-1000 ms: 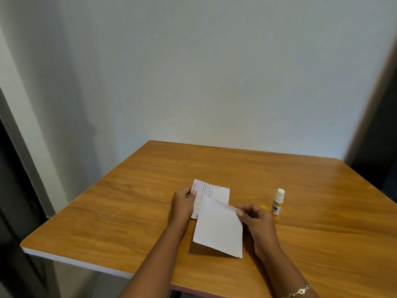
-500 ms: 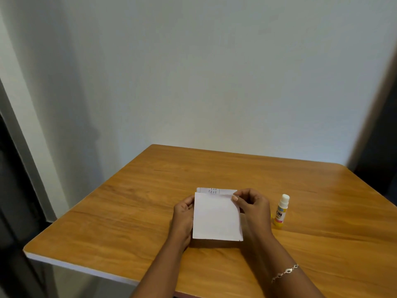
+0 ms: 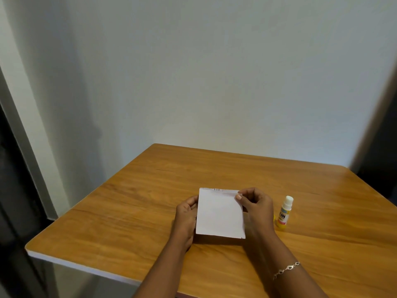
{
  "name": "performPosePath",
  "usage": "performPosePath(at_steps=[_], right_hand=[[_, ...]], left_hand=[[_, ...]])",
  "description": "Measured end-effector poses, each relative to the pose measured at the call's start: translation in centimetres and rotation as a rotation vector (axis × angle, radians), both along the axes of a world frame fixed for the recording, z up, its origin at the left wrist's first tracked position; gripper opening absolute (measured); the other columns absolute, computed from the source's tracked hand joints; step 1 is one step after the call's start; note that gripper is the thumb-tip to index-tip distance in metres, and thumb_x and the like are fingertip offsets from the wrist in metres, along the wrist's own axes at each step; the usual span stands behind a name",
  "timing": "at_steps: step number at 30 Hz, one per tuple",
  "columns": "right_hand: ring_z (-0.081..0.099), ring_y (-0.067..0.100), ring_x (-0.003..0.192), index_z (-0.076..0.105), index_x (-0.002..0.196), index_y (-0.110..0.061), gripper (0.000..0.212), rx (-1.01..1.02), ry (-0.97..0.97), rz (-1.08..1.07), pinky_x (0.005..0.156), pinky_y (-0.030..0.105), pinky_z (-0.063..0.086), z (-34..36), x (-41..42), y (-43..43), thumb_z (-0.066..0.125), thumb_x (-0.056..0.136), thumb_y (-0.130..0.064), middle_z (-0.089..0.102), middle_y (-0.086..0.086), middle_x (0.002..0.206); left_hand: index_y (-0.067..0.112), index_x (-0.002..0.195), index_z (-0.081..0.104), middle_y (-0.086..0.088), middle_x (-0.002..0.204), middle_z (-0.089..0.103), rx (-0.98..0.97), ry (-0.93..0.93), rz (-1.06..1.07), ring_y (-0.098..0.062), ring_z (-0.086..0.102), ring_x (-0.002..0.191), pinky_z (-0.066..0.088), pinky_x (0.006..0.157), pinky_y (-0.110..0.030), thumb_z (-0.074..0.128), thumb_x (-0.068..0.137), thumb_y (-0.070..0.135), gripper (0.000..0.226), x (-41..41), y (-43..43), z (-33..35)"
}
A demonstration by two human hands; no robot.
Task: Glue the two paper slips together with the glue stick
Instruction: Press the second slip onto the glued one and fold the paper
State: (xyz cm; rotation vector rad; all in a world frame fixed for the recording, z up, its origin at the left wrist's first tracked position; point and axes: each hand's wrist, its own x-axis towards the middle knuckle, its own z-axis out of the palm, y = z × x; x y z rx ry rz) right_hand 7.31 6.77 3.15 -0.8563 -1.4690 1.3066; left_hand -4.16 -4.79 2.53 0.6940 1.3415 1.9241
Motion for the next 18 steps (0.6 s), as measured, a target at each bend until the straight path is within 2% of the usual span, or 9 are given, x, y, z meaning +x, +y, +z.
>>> performPosePath(at_steps=[4,10,14,18], right_hand=[[0.057,0.024,0.071,0.064,0.073,-0.019,0.017,0.021,0.017,-0.022,0.067,0.043,0.051,-0.06,0.07,0.08,0.069,0.074,-0.003,0.061,0.006,0.069],[0.058,0.024,0.072,0.065,0.080,-0.023,0.019,0.003,0.020,-0.014,0.068,0.039,0.051,-0.27,-0.02,0.39,0.070,0.075,-0.005,0.058,0.001,0.066],[0.066,0.031,0.085,0.068,0.083,-0.022,0.016,-0.016,0.005,-0.024,0.076,0.050,0.057,-0.25,-0.20,0.57,0.070,0.076,-0.009,0.069,0.009,0.081],[0.067,0.033,0.087,0.070,0.080,-0.019,0.011,-0.043,0.001,-0.034,0.078,0.055,0.056,-0.16,-0.30,0.62,0.072,0.074,-0.010,0.071,0.012,0.085]], left_hand=[[0.014,0.093,0.065,0.000,0.077,0.076,0.013,-0.002,-0.013,-0.016,0.070,0.070,0.055,0.053,-0.027,0.053,0.087,0.003,0.018,-0.07,0.06,-0.22],[0.017,0.089,0.066,0.001,0.076,0.076,0.017,-0.001,-0.013,-0.015,0.070,0.071,0.055,0.057,-0.028,0.052,0.088,0.002,0.020,-0.10,0.16,-0.39],[0.018,0.090,0.066,0.000,0.080,0.076,0.014,0.005,-0.011,-0.018,0.070,0.075,0.055,0.059,-0.030,0.053,0.088,0.005,0.019,-0.11,0.20,-0.44],[0.016,0.096,0.066,-0.001,0.082,0.076,0.012,0.003,-0.010,-0.019,0.070,0.077,0.055,0.059,-0.030,0.053,0.088,0.005,0.018,-0.19,0.24,-0.53]])
